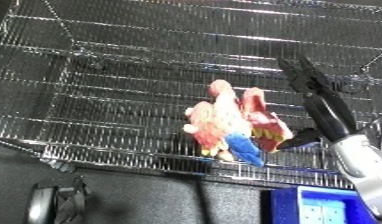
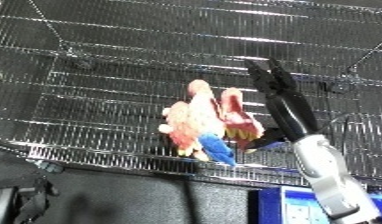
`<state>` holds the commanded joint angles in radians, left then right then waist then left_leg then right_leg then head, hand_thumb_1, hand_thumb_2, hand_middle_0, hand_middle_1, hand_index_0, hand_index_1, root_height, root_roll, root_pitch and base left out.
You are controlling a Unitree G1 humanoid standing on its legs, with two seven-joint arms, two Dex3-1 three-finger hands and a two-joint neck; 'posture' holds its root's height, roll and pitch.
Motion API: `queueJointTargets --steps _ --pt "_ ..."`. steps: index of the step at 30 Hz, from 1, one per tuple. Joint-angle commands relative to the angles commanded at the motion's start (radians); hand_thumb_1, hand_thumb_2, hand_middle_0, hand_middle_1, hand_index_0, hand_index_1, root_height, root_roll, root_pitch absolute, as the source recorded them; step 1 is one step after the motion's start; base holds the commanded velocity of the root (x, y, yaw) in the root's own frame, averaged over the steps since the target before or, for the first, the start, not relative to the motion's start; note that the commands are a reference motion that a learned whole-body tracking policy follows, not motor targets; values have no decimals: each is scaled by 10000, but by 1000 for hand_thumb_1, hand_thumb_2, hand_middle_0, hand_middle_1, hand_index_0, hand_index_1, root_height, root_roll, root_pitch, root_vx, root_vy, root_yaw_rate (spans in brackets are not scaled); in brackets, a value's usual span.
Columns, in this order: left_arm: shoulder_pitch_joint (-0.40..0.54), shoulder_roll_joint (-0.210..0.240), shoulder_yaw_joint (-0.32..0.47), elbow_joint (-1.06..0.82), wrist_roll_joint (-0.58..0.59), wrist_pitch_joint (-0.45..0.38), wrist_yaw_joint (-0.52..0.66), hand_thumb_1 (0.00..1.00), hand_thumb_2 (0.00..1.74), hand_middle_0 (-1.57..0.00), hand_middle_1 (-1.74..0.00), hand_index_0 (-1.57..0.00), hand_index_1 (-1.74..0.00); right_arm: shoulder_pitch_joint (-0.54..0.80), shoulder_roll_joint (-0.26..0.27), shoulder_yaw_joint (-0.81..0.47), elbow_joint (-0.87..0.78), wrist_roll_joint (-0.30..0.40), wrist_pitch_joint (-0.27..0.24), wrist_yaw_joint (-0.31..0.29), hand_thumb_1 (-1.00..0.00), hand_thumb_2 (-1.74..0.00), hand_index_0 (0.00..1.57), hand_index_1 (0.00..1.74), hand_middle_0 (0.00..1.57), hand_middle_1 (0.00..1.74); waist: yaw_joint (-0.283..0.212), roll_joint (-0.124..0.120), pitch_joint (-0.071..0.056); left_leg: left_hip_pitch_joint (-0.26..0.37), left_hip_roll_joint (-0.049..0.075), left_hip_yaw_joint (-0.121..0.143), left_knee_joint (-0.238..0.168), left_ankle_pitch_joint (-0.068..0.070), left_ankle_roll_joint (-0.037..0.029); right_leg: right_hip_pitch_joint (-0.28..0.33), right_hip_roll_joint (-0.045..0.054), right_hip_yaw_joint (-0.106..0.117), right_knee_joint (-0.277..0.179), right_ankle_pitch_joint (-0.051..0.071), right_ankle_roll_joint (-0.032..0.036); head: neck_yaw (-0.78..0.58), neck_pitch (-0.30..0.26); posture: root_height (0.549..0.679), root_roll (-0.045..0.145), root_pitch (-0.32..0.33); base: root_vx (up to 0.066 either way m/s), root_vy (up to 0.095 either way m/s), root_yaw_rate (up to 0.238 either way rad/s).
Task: Pick up the object and place it into the box
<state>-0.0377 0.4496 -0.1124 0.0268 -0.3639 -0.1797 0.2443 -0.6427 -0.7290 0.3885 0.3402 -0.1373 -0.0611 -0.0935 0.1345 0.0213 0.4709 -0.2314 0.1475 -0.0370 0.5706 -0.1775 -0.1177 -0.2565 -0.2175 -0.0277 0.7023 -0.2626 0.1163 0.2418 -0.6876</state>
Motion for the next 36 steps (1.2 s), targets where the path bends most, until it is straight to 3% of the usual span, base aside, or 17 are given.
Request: queueJointTargets --steps 16,28,36 --pt "-465 -40 -618 10 -126 -255 230 1000 1740 -1570 -1740 -1570 -1740 -1918 1130 1574 3393 403 497 133 0 0 0 0 0 0 541 359 469 -720 -206 -273 270 40 44 -594 -32 -72 148 106 14 689 292 639 29 -76 9 8 58" --pt "-638 6 -728 -60 -109 -310 327 1000 1740 -1570 -1740 -1570 -1740 -3167 1866 2184 5139 538 221 214 0 0 0 0 0 0 664 498 491 -1053 -241 -325 344 -33 52 -914 -51 -71 179 107 1 836 683 639 27 -44 15 10 2" --pt "-684 -35 -689 -96 36 -325 402 1000 1740 -1570 -1740 -1570 -1740 -3296 2308 2289 5502 601 225 350 -400 -696 628 696 628 696 612 506 491 -1070 -197 -291 314 -62 23 -944 -47 -60 153 66 -8 577 702 639 27 -38 5 6 -18"
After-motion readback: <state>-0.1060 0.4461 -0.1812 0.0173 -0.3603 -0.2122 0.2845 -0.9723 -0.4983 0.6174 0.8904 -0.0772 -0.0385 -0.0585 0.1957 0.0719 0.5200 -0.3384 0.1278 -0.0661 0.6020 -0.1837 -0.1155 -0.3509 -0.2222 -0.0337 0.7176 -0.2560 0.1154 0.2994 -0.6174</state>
